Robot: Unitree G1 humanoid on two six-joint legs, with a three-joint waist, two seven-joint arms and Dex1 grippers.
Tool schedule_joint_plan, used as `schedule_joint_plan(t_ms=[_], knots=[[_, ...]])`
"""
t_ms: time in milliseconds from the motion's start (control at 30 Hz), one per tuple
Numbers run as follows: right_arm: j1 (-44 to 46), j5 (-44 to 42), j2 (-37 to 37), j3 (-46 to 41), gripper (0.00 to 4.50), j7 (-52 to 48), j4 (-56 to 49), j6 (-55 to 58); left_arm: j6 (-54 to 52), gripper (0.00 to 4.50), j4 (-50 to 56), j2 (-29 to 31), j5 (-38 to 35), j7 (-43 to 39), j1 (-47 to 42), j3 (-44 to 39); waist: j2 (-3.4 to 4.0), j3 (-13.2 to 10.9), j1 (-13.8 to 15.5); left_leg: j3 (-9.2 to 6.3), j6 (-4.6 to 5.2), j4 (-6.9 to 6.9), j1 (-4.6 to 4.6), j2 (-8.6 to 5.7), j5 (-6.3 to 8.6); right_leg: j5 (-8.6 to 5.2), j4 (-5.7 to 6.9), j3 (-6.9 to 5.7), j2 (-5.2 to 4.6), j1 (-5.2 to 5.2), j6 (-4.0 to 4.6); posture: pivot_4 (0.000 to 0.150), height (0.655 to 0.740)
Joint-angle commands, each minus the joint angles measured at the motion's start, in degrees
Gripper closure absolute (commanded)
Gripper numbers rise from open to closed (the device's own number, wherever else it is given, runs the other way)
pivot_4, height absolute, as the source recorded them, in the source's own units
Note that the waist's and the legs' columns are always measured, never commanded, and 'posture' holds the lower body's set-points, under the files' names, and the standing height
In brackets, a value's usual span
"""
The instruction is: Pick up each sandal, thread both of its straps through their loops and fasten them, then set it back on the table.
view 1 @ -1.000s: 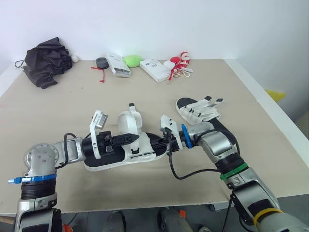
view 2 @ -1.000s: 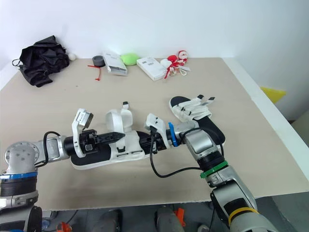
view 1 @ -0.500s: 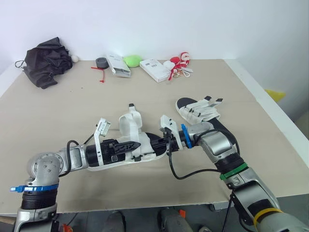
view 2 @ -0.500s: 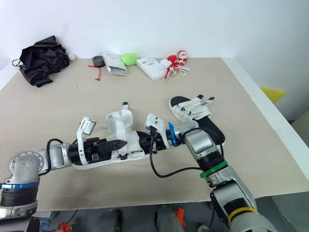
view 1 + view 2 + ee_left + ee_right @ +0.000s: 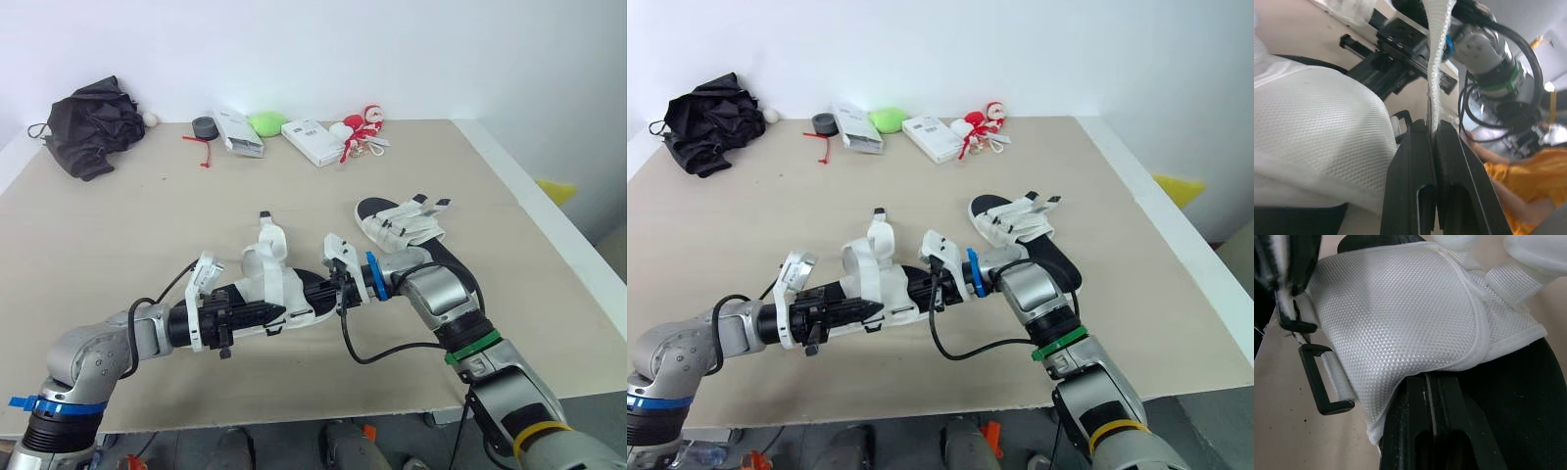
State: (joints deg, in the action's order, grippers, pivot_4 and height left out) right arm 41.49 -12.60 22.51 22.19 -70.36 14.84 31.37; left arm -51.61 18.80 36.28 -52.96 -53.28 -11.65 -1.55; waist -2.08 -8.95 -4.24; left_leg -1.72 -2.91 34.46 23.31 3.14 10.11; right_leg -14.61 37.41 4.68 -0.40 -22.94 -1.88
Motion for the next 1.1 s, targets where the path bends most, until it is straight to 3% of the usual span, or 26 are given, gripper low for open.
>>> schedule_joint_plan(t_ms=[33, 100, 200, 267, 300, 333, 367, 467, 633, 800, 933, 1100], knots=[[-2.16, 3.08, 0.53, 2.89, 4.5, 0.78, 3.53, 1.81, 8.39, 4.48, 0.59, 3.38, 9.33, -5.37, 1.11, 5.0, 0.06, 0.03, -0.01, 0.01, -0.03, -0.04, -0.02, 0.03, 0.03, 0.0, 0.0, 0.01, 0.02, 0.0, 0.0, 0.15, 0.738], [-2.2, 3.11, 0.46, 2.86, 4.5, 0.81, 3.53, 1.77, 12.2, 4.48, -1.62, 3.69, 14.1, -4.83, 0.54, 6.9, 0.08, 0.03, -0.01, 0.03, -0.02, -0.06, -0.04, 0.08, 0.06, -0.01, 0.0, 0.0, 0.06, -0.01, -0.01, 0.15, 0.738], [-2.33, 3.05, 0.5, 2.78, 4.5, 0.81, 3.32, 1.86, 13.58, 3.66, -2.9, 3.41, 15.06, -5.57, -0.25, 7.04, 0.16, 0.08, 0.01, 0.03, -0.01, -0.05, -0.04, 0.12, 0.08, -0.02, 0.0, 0.0, 0.1, 0.0, 0.02, 0.15, 0.738], [-2.42, 3.0, 0.57, 2.78, 4.5, 0.86, 3.19, 1.92, 13.88, 2.72, -3.31, 3.02, 15.18, -5.39, -0.98, 6.63, 0.16, 0.08, 0.04, 0.03, 0.0, 0.0, -0.04, 0.12, 0.07, -0.07, 0.0, 0.0, 0.09, 0.03, 0.11, 0.15, 0.738], [-2.46, 2.98, 0.61, 2.8, 4.5, 0.88, 3.14, 1.96, 12.95, 2.58, -3.28, 3.09, 14.18, -5.42, -1.52, 5.96, 0.17, 0.09, 0.05, 0.03, 0.0, 0.0, -0.04, 0.12, 0.07, -0.07, 0.0, 0.0, 0.09, 0.03, 0.11, 0.15, 0.738], [-2.49, 2.95, 0.68, 2.81, 4.5, 0.89, 3.08, 2.0, 11.26, 2.04, -3.14, 3.3, 12.31, -5.57, -2.11, 5.05, 0.17, 0.09, 0.06, 0.04, 0.0, 0.07, -0.05, 0.11, 0.06, -0.06, 0.0, 0.01, 0.08, 0.05, 0.13, 0.15, 0.738], [-2.53, 2.89, 0.76, 2.81, 4.5, 0.86, 3.01, 2.05, 7.97, 1.94, -2.63, 4.66, 8.76, -7.13, -2.75, 3.88, 0.16, 0.09, 0.05, 0.04, 0.0, 0.1, -0.06, 0.11, 0.05, -0.05, 0.0, 0.01, 0.08, 0.06, 0.14, 0.15, 0.738], [-2.42, 2.87, 0.86, 2.85, 4.5, 0.7, 3.2, 2.01, -2.32, 1.94, -2.45, 12.76, 1.38, -13.06, -5.0, 1.32, 0.16, 0.08, 0.04, 0.05, 0.03, 0.13, -0.08, 0.1, 0.02, -0.04, 0.0, 0.03, 0.07, 0.07, 0.15, 0.15, 0.738], [-2.05, 2.89, 0.85, 2.92, 4.5, 0.24, 3.63, 1.84, -9.78, 1.94, -5.7, 23.15, -1.03, -19.16, -7.73, -0.23, 0.17, 0.04, -0.01, 0.03, 0.05, 0.07, -0.02, 0.14, 0.01, -0.03, 0.07, 0.04, 0.14, -0.08, 0.18, 0.15, 0.738], [-1.85, 3.03, 0.73, 3.01, 4.5, -0.23, 3.78, 1.71, -12.42, 1.94, -7.46, 26.81, -2.43, -21.11, -8.7, -3.25, 0.14, 0.0, -0.01, 0.04, 0.02, -0.02, 0.01, 0.15, 0.1, -0.18, 0.07, 0.02, 0.15, -0.15, 0.21, 0.15, 0.738], [-1.83, 2.99, 0.82, 3.02, 4.5, -0.48, 3.77, 1.67, -12.35, 1.94, -4.42, 27.53, -3.34, -21.12, -4.65, -5.58, 0.15, 0.0, -0.01, 0.07, 0.02, -0.02, 0.02, 0.16, 0.1, -0.19, 0.07, 0.03, 0.14, -0.18, 0.23, 0.15, 0.738], [-1.88, 2.94, 0.75, 3.17, 4.5, -0.63, 3.55, 1.92, -5.21, 1.94, 3.54, 21.98, 1.34, -15.45, 3.86, -4.71, 0.16, 0.0, 0.02, 0.11, -0.01, -0.04, 0.03, 0.19, 0.13, -0.21, 0.07, 0.04, 0.14, -0.2, 0.25, 0.15, 0.738]])
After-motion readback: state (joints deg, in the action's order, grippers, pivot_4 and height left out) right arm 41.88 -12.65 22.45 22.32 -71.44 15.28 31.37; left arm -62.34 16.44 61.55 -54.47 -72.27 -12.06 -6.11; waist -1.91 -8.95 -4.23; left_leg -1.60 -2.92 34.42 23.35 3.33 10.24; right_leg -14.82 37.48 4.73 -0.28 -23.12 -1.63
